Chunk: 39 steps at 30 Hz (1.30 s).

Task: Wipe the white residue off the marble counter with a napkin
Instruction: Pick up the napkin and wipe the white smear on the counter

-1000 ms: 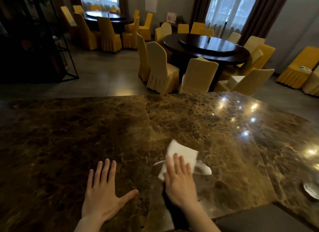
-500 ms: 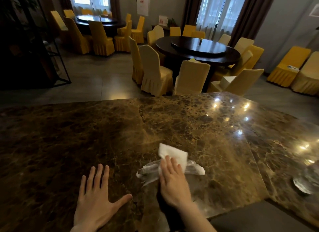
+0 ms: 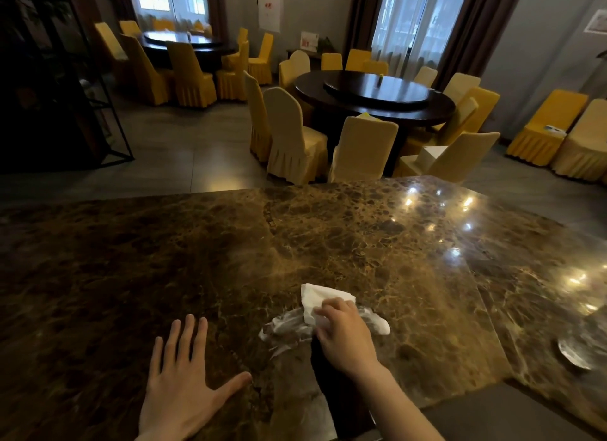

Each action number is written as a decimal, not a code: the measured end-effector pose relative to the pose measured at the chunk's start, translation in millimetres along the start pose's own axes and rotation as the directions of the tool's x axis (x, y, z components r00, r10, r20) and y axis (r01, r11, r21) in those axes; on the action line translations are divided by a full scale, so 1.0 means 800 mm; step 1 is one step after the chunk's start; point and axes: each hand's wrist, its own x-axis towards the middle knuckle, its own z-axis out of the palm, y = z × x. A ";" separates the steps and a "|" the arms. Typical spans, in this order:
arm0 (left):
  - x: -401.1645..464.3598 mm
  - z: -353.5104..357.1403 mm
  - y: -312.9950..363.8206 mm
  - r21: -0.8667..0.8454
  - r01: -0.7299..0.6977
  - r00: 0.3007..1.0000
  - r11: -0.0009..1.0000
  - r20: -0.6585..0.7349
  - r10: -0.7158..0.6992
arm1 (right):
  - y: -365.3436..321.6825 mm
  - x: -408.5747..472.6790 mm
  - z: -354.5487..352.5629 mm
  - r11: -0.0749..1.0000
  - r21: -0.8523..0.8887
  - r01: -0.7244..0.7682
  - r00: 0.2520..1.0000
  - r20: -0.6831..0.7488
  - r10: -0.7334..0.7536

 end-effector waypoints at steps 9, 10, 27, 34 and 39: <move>0.000 0.001 -0.001 -0.017 -0.004 1.000 1.000 -0.021 0.004 | 0.029 0.003 -0.018 0.952 -0.167 0.257 0.964 0.113 -0.240; 0.000 0.000 -0.001 -0.018 -0.001 1.000 1.000 -0.016 0.001 | 0.033 0.006 -0.021 0.948 -0.197 0.249 0.968 0.078 -0.238; -0.002 -0.006 0.003 0.007 0.013 1.000 1.000 0.024 -0.013 | 0.016 0.006 -0.015 0.989 -0.143 -0.048 0.994 -0.107 0.033; -0.003 -0.012 0.006 0.009 0.017 0.999 1.000 0.041 -0.018 | 0.002 -0.030 -0.014 0.998 -0.002 0.059 0.998 0.028 -0.059; -0.004 -0.016 0.008 0.004 0.018 0.999 1.000 0.046 -0.018 | 0.069 -0.003 -0.080 0.955 0.073 -0.286 0.874 -0.389 0.291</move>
